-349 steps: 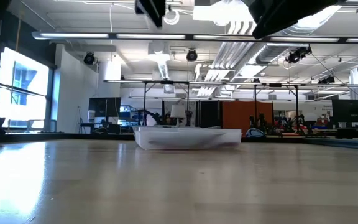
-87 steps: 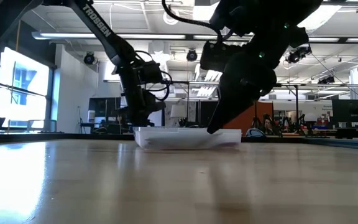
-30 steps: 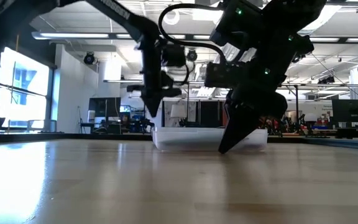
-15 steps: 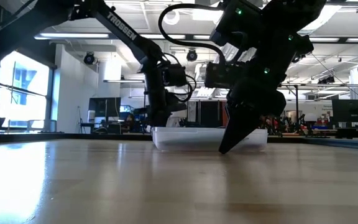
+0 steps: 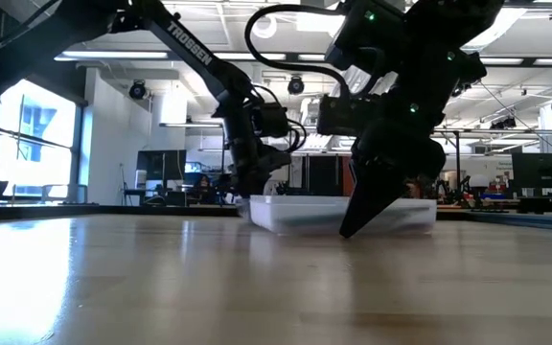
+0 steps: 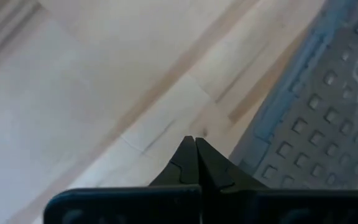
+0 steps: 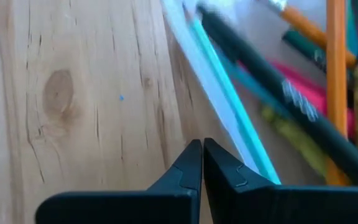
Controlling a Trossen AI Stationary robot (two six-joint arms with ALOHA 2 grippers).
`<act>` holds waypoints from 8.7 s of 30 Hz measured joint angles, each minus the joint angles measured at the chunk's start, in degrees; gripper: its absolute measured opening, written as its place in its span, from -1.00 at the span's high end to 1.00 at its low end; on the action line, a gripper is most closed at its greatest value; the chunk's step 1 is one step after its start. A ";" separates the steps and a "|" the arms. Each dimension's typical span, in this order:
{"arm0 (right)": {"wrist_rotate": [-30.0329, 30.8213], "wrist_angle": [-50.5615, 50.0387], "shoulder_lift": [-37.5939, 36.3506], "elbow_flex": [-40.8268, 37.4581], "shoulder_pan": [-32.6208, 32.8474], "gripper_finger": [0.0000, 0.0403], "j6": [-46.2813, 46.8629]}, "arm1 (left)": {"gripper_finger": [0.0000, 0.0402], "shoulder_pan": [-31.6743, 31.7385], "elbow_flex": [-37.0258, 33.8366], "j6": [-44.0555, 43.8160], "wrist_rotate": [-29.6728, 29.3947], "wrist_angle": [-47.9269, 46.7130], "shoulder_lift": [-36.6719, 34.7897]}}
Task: Pick & place school supplies into a supply box
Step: Close the supply box
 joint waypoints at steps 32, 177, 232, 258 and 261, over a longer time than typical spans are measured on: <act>0.97 -2.18 -0.04 0.00 0.01 1.00 0.17 | 0.88 -12.55 0.11 -3.66 -5.58 -2.03 -14.77; -14.69 8.99 -1.36 -0.29 6.69 1.00 -26.77 | 0.90 -41.13 0.11 -38.39 -34.16 -38.91 -1.30; -26.07 6.13 -0.88 -0.02 14.63 1.00 -25.03 | 0.89 -36.46 -52.08 -47.04 -33.38 10.08 -43.78; -17.86 1.63 -0.07 -0.04 7.57 1.00 -25.75 | 0.89 -33.66 -49.63 -32.21 -22.52 34.96 -43.16; -16.61 1.88 -0.07 -0.04 7.10 1.00 -25.68 | 0.89 -33.73 -45.53 -29.81 -22.38 31.80 -44.66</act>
